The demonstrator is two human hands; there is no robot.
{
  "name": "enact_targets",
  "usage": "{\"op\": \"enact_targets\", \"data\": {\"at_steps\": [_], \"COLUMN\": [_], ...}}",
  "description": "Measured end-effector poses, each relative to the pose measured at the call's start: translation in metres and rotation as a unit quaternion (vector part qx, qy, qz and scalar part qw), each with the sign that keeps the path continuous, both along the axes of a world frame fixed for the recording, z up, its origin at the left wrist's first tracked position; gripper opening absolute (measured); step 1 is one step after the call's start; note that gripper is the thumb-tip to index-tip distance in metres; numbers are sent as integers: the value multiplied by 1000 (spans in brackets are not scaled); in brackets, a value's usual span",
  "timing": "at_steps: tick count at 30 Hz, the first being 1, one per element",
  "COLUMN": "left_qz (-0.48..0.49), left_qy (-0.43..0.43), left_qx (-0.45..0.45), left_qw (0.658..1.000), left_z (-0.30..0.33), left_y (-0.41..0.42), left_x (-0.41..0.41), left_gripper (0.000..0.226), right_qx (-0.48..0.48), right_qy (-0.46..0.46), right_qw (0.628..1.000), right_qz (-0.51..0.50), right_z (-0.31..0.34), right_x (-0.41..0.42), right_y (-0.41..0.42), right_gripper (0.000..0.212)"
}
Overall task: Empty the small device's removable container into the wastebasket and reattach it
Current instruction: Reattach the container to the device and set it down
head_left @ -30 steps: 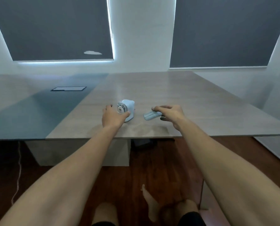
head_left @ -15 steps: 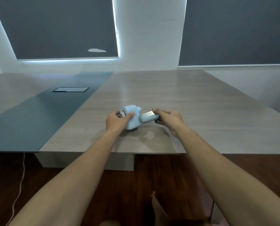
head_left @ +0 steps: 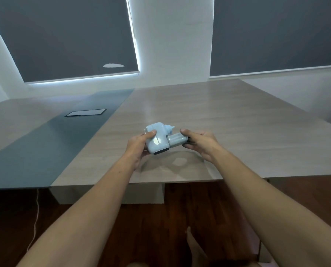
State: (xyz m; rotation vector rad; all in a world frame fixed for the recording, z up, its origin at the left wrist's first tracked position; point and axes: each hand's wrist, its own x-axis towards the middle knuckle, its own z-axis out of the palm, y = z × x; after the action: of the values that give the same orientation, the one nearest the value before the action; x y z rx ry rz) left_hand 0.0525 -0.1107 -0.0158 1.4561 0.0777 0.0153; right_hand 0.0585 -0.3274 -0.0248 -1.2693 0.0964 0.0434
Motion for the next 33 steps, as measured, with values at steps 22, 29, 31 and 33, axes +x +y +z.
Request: {"op": "enact_targets", "data": {"at_steps": [22, 29, 31, 33], "left_qz": [38, 261, 307, 333], "left_qy": [-46, -49, -48, -47], "left_qx": [30, 177, 205, 221], "left_qw": [998, 948, 928, 916], "left_z": [15, 2, -1, -5], "left_y": [17, 51, 60, 70], "left_x": [-28, -35, -37, -37], "left_gripper": [53, 65, 64, 64], "right_qx": [-83, -143, -169, -205], "right_qy": [6, -6, -12, -25], "right_qw": [995, 990, 984, 973], "right_qz": [61, -12, -55, -97], "right_z": [12, 5, 1, -3], "right_x": [-27, -27, -25, -21], "right_y": [45, 52, 47, 39], "right_gripper": [63, 41, 35, 28]}}
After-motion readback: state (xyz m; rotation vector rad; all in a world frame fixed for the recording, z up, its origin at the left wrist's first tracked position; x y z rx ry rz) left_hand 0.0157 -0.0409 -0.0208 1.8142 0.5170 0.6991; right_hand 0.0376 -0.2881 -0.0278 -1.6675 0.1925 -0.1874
